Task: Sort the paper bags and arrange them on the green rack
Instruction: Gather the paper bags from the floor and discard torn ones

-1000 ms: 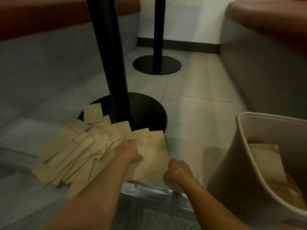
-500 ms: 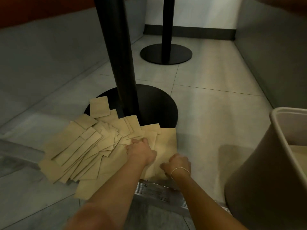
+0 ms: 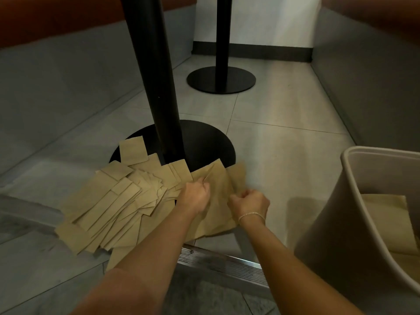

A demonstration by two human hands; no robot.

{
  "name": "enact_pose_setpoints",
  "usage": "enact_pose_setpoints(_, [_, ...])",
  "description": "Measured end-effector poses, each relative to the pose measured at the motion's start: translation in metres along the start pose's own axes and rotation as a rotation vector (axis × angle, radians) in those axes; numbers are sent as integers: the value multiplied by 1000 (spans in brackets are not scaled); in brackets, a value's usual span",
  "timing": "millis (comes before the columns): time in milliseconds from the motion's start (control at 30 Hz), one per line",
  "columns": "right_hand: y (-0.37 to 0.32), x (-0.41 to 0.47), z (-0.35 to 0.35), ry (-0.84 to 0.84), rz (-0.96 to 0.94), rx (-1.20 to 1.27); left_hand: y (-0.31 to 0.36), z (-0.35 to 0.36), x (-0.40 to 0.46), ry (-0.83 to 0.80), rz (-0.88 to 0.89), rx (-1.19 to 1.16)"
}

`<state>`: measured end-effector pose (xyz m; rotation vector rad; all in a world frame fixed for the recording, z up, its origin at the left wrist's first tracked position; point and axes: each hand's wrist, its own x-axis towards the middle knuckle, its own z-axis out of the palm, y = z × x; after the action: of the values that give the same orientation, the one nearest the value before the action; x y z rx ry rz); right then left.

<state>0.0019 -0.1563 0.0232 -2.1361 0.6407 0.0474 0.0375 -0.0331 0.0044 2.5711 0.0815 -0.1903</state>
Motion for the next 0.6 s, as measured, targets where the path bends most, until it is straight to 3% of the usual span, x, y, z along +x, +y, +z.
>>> enact_pose_setpoints(267, [-35,-15,-25,57,-129,156,34,-18,-14,91,76,-201])
enact_pose_setpoints(600, [-78,-40,-87,189,-387,-118,64,-70,-26,336,40,-451])
